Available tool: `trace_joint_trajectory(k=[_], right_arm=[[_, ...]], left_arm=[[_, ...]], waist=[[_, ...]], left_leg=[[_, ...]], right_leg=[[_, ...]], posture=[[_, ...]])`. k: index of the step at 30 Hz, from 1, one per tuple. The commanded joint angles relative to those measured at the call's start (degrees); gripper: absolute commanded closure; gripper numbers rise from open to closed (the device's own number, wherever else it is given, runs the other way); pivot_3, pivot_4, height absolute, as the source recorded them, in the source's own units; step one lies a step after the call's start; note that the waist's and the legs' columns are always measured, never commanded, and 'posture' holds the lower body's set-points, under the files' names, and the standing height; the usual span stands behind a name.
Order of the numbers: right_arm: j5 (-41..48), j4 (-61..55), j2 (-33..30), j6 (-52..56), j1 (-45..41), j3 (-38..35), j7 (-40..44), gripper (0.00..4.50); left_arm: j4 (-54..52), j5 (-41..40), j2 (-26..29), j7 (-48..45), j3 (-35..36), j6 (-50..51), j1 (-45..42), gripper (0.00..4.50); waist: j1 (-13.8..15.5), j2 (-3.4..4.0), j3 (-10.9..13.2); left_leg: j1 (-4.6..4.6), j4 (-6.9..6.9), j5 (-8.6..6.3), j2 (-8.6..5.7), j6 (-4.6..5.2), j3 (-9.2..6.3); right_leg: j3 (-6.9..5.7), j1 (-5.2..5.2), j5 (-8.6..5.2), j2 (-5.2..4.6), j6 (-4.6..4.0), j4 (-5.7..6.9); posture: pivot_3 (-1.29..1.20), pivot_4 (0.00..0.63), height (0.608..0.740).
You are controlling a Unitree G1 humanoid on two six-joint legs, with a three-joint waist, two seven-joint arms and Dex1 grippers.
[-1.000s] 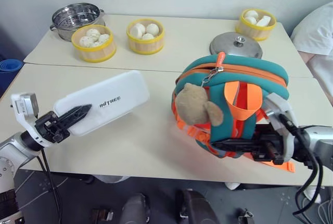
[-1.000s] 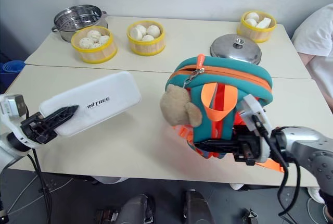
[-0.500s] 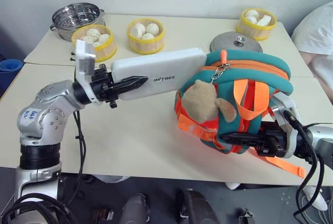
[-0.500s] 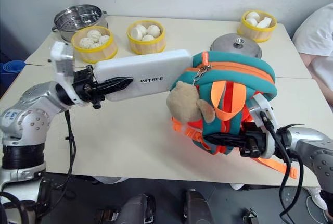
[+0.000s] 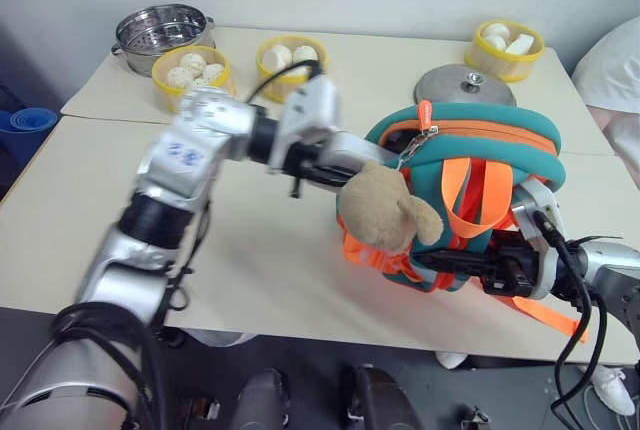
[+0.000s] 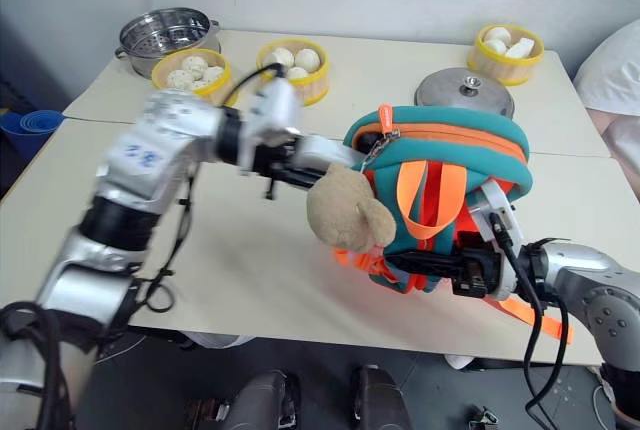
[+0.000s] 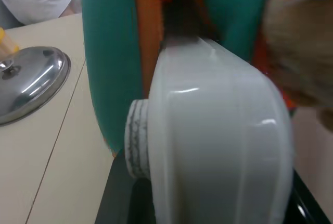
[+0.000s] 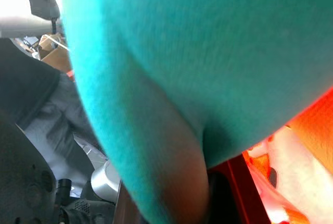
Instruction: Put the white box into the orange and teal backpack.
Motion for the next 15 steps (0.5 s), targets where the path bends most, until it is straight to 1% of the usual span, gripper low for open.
trace_joint_trajectory(k=[1,2,3,4,5,6,7,9,11,12,15], right_arm=[[-0.88,-0.27,0.73,-1.57,-0.10,0.16,0.86,4.47],[-1.26,-0.36,1.04,-1.89,0.01,0.27,0.72,4.47],[-1.52,-0.43,1.29,-2.09,0.09,0.33,0.61,4.47],[-1.64,-0.57,1.54,-2.16,0.13,0.40,0.40,4.47],[-2.02,-0.84,1.82,-2.38,0.34,0.45,0.10,4.47],[-2.58,-1.17,2.15,-2.80,0.65,0.44,-0.27,4.50],[-3.18,-1.43,2.71,-3.45,0.90,0.23,-0.91,4.50],[-4.06,-1.71,3.89,-4.75,1.24,-0.31,-2.24,4.50],[-5.37,-2.05,5.65,-6.56,1.54,-0.77,-4.09,4.50],[-6.01,-2.21,6.57,-7.36,1.65,-0.75,-4.94,4.50],[-7.17,-2.55,8.47,-8.75,1.80,-0.20,-6.34,4.50]], left_arm=[[8.19,1.06,-10.02,5.56,0.57,-0.95,-3.20,3.27],[10.25,0.59,-13.44,6.90,1.49,-1.72,-3.28,3.27],[11.68,0.41,-15.63,7.64,2.23,-2.38,-3.30,3.27],[12.24,0.28,-16.64,7.65,2.81,-2.28,-3.01,3.27],[11.63,-0.30,-16.23,6.52,3.85,-2.96,-1.81,3.27],[10.88,-0.90,-14.77,5.29,5.09,-2.56,-0.72,2.55],[9.82,-1.94,-12.99,3.63,6.55,-2.05,0.32,2.35],[8.56,-3.60,-10.54,1.94,9.26,-1.45,1.48,1.73],[6.97,-6.85,-6.41,-1.67,13.49,-1.51,3.38,1.13],[6.00,-8.16,-3.22,-4.70,15.12,-1.50,4.97,0.86],[2.89,-10.26,4.48,-12.30,16.49,-0.90,9.48,0.86]], waist=[[-0.32,0.00,0.00],[-0.35,0.00,0.00],[-0.36,0.00,0.00],[-0.37,0.01,0.01],[-0.49,0.03,0.02],[-0.62,0.04,0.02],[-0.88,0.05,0.02],[-1.56,0.05,0.02],[-2.08,0.06,0.02],[-2.25,0.07,0.02],[-2.41,0.09,0.01]], left_leg=[[-0.03,0.01,-0.01,0.00,0.01,0.02],[-0.08,0.02,-0.03,0.00,0.01,0.04],[-0.10,0.04,-0.03,0.01,0.01,0.04],[-0.12,0.04,-0.03,0.02,0.00,0.04],[-0.13,0.04,-0.02,0.03,-0.01,0.04],[-0.11,0.03,0.00,0.03,-0.04,0.04],[-0.05,0.01,0.01,0.04,-0.08,0.04],[0.11,-0.04,0.05,0.07,-0.18,0.01],[0.13,-0.05,0.13,0.08,-0.32,-0.04],[0.14,-0.05,0.14,0.08,-0.33,-0.04],[0.20,-0.14,0.21,0.11,-0.48,-0.03]], right_leg=[[0.03,-0.04,0.01,0.00,0.02,0.00],[0.06,-0.11,0.01,0.00,0.04,0.01],[0.06,-0.16,0.01,0.00,0.04,0.03],[0.06,-0.19,0.01,0.01,0.04,0.04],[0.06,-0.23,0.01,0.01,0.04,0.07],[0.10,-0.26,0.01,0.04,0.04,0.12],[0.18,-0.26,0.00,0.08,0.02,0.17],[0.29,-0.24,-0.01,0.15,0.00,0.29],[0.27,-0.24,-0.02,0.16,-0.03,0.37],[0.29,-0.24,-0.02,0.16,-0.04,0.40],[0.29,-0.25,-0.05,0.18,-0.10,0.43]], posture=[[0.00,0.150,0.740],[0.00,0.150,0.740],[0.00,0.150,0.740],[0.00,0.150,0.740],[0.00,0.150,0.740],[0.00,0.150,0.740],[0.00,0.150,0.740],[0.00,0.150,0.740],[0.00,0.150,0.740],[0.00,0.150,0.740],[0.00,0.150,0.740]])
